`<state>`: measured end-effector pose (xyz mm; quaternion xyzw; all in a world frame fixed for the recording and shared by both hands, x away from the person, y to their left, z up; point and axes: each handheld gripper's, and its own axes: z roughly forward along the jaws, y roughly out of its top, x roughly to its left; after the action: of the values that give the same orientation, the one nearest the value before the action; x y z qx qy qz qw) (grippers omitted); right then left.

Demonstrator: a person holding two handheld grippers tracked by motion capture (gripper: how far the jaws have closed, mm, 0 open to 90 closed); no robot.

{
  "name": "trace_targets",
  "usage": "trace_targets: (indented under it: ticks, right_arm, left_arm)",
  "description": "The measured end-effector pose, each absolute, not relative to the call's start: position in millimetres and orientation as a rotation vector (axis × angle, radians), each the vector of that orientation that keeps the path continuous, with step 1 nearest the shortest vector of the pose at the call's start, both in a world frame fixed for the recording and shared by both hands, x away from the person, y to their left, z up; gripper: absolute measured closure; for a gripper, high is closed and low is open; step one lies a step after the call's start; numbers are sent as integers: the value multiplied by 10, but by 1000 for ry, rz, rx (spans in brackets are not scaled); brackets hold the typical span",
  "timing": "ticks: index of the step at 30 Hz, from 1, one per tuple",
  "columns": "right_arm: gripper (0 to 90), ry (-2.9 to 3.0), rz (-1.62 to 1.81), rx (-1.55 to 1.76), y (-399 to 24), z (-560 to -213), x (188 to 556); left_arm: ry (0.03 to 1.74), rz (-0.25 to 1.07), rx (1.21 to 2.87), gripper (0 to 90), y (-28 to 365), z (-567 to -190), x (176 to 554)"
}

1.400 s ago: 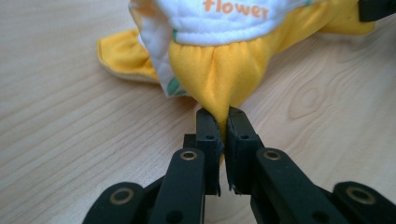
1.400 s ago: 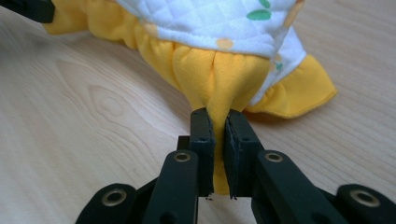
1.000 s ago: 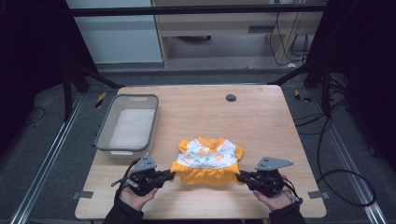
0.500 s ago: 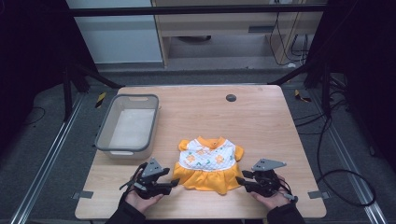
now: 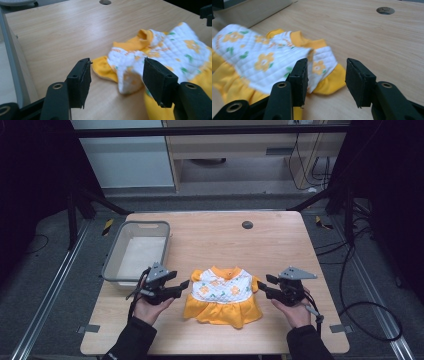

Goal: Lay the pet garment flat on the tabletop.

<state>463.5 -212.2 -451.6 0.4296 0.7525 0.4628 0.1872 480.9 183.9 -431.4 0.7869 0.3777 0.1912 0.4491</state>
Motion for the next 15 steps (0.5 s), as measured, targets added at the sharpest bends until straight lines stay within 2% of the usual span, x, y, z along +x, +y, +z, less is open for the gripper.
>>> trace_targets:
  ticks: [7,15]
  right_arm:
    - [533,2142,1237,1277,-2025,-4700,5017]
    - [536,2240,1144,1275,-1960,-4905,5141]
  left_arm:
    - [1010,476,2043,424,1640,-4529,5303]
    - [1060,394,2129,459,1517,-4851,5456]
